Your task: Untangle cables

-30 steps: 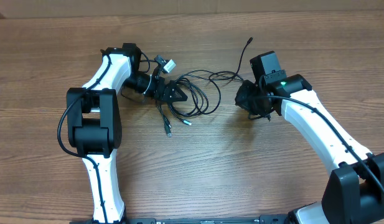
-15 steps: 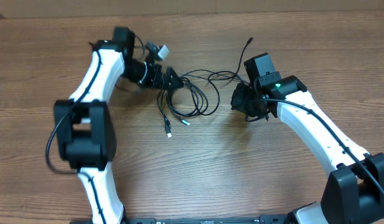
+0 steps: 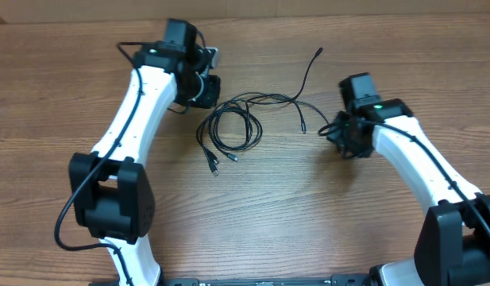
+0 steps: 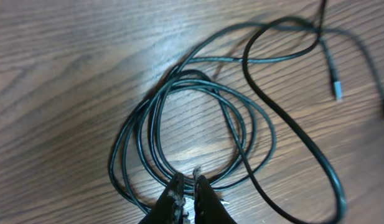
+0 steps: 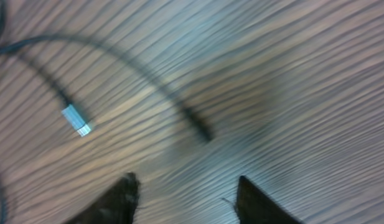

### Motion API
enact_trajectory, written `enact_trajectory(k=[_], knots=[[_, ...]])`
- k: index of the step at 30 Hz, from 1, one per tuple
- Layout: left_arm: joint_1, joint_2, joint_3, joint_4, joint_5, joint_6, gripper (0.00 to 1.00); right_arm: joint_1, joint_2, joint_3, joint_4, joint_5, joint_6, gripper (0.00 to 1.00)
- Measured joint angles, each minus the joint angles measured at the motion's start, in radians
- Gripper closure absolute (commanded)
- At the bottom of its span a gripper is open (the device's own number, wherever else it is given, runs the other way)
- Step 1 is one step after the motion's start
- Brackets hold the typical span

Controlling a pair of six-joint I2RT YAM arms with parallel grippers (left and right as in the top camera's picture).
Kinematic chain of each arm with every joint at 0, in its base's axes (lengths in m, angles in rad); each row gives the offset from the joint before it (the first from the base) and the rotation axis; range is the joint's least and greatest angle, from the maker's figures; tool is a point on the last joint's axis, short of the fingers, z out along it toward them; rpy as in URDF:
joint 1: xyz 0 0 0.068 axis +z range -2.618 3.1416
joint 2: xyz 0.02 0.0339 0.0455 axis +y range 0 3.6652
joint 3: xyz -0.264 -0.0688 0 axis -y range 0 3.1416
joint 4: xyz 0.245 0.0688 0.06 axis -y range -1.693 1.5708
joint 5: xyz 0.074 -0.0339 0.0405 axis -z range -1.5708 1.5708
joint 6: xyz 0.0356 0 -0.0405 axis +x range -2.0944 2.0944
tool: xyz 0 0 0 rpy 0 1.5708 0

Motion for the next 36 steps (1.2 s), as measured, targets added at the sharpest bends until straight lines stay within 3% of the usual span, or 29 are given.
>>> enact_trajectory(k=[4, 11, 21, 23, 29, 31, 36], knots=[[-0.025, 0.023, -0.006, 0.003, -0.074, -0.028, 0.79, -0.056, 0.000, -0.045, 0.010, 0.016, -0.002, 0.00], [-0.024, 0.067, -0.008, 0.047, -0.165, -0.073, 0.78, -0.054, 0.000, -0.140, 0.045, 0.023, -0.002, 0.00], [-0.025, 0.159, -0.011, 0.053, -0.177, -0.102, 0.77, -0.058, 0.000, -0.197, 0.148, -0.017, 0.006, 0.01], [-0.025, 0.170, -0.015, 0.062, -0.177, -0.103, 0.75, -0.058, 0.000, -0.197, 0.154, -0.041, 0.006, 0.07], [-0.025, 0.184, -0.016, 0.087, -0.174, -0.105, 0.71, -0.057, 0.000, -0.197, 0.186, -0.142, 0.016, 0.57], [-0.025, 0.184, -0.016, 0.094, -0.173, -0.106, 0.71, -0.058, 0.000, -0.198, 0.204, -0.174, 0.012, 0.66], [-0.025, 0.184, -0.017, 0.126, -0.170, -0.107, 0.71, -0.056, 0.000, -0.198, 0.292, -0.333, 0.015, 0.67]])
